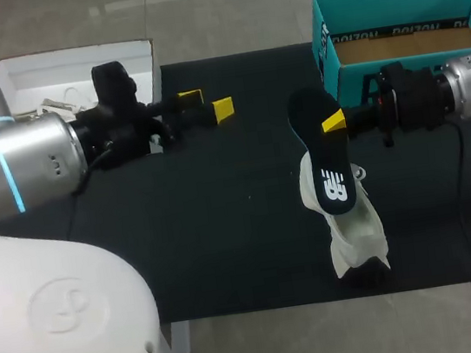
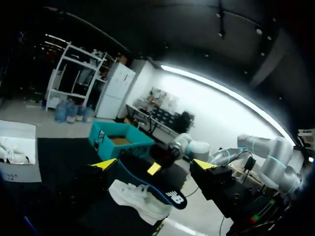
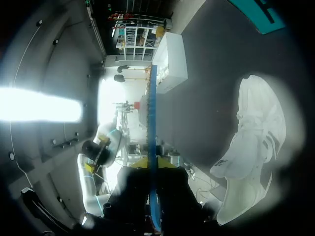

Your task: Take the shoe out of the shoebox, open the shoe tongue, remove and reinsert the insole, then place the shoe into the shoebox

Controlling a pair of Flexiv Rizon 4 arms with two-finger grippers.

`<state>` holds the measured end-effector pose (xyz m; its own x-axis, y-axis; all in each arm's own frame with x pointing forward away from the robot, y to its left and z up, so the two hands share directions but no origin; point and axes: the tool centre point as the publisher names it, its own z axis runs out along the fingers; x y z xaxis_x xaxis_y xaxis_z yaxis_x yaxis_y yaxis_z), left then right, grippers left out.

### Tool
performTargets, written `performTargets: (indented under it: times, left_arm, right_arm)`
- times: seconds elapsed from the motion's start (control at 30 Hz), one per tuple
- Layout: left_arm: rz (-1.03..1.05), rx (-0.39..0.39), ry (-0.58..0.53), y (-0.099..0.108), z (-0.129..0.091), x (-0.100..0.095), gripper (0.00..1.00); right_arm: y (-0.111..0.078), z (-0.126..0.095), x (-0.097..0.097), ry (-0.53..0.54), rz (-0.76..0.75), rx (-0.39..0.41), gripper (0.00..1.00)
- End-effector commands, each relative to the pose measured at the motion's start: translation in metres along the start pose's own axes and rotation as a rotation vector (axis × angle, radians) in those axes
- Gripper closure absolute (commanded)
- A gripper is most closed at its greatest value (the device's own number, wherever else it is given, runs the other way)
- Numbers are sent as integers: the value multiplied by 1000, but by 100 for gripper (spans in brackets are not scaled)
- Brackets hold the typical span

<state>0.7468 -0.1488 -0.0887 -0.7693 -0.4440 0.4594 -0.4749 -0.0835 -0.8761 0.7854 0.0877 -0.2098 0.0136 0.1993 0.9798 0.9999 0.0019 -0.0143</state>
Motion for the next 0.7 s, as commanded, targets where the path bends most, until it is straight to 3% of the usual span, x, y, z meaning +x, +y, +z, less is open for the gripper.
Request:
performTargets:
  times: [0.03, 0.4, 0.53, 0.7]
  left_arm:
    - [-213, -89, 115, -2, -4, -9, 0]
    - [-219, -39, 124, 8, -12, -15, 0]
    - [-204, 34, 78, 13, -19, -16, 0]
    - [-204, 34, 78, 13, -19, -16, 0]
  right_arm:
    - [0, 1, 0, -1, 1, -2, 100]
    - [0, 1, 0, -1, 1, -2, 100]
    - [0, 1, 0, -1, 1, -2, 100]
    - [0, 1, 0, -1, 1, -2, 100]
